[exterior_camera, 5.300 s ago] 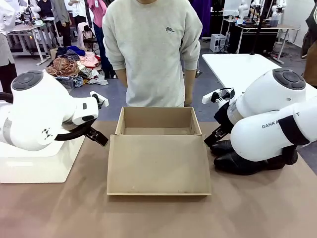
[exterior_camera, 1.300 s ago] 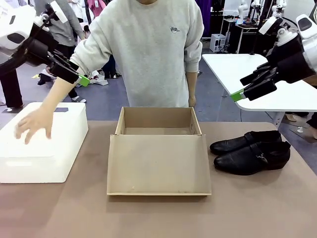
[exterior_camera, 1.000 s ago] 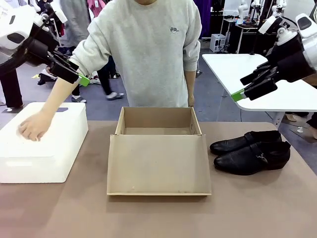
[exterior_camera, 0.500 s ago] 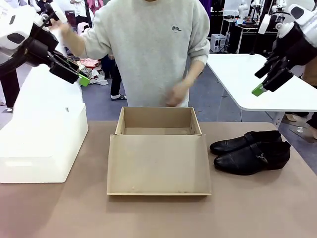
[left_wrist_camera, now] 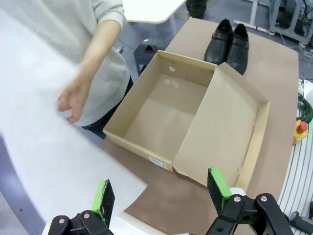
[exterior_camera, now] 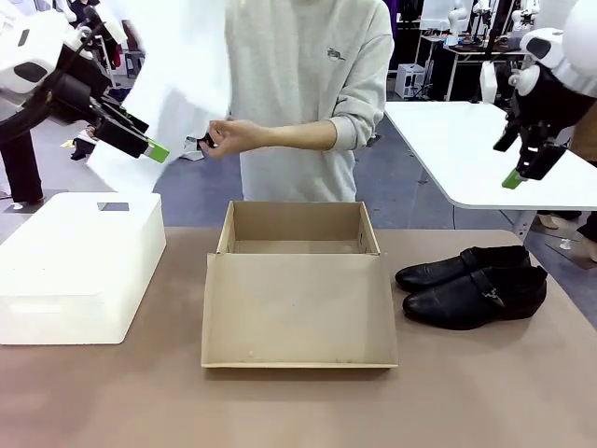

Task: Pack the shoes into the box.
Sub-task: Place one shoe of the Shoes into the Shoes Box.

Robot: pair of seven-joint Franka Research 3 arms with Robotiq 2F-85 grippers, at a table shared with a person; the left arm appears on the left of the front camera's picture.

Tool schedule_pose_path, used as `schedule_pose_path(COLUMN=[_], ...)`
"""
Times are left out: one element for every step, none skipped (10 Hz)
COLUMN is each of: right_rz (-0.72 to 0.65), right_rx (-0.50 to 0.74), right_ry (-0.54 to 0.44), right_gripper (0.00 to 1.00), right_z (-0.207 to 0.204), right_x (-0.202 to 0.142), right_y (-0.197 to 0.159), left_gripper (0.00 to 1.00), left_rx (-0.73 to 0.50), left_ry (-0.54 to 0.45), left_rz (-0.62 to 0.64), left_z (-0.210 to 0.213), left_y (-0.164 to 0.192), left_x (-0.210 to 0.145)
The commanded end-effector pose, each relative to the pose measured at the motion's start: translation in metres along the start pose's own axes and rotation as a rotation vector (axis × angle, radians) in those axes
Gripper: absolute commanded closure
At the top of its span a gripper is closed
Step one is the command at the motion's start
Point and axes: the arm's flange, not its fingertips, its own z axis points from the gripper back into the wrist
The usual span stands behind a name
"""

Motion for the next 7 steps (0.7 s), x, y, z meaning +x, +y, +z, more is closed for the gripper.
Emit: schedule_pose_path(right_rz=[0.101, 0.101, 0.081, 0.036, 0.065, 0.065, 0.065], right_rx=[0.037, 0.069, 0.1, 0.117, 0.073, 0.073, 0.073], right_ry=[0.094, 0.116, 0.119, 0.126, 0.089, 0.089, 0.089], right_gripper=[0.0, 0.0, 0.0, 0.0, 0.0, 0.0, 0.0], right_z=[-0.001, -0.008, -0.015, -0.02, -0.019, -0.019, -0.019], right_x=[-0.011, -0.016, -0.02, -0.02, -0.02, -0.02, -0.02], right_y=[-0.016, -0.022, -0.026, -0.028, -0.014, -0.014, -0.014], left_gripper=[0.0, 0.0, 0.0, 0.0, 0.0, 0.0, 0.0], left_rx=[-0.013, -0.013, -0.013, -0.013, -0.013, -0.013, -0.013], left_ry=[-0.009, -0.009, -0.009, -0.009, -0.009, -0.009, -0.009], left_rz=[-0.015, -0.015, -0.015, -0.015, -0.015, -0.015, -0.015], left_z=[0.0, 0.0, 0.0, 0.0, 0.0, 0.0, 0.0], left_y=[0.003, 0.003, 0.003, 0.003, 0.003, 0.003, 0.003], left_x=[-0.001, -0.001, -0.001, -0.001, -0.001, -0.001, -0.001])
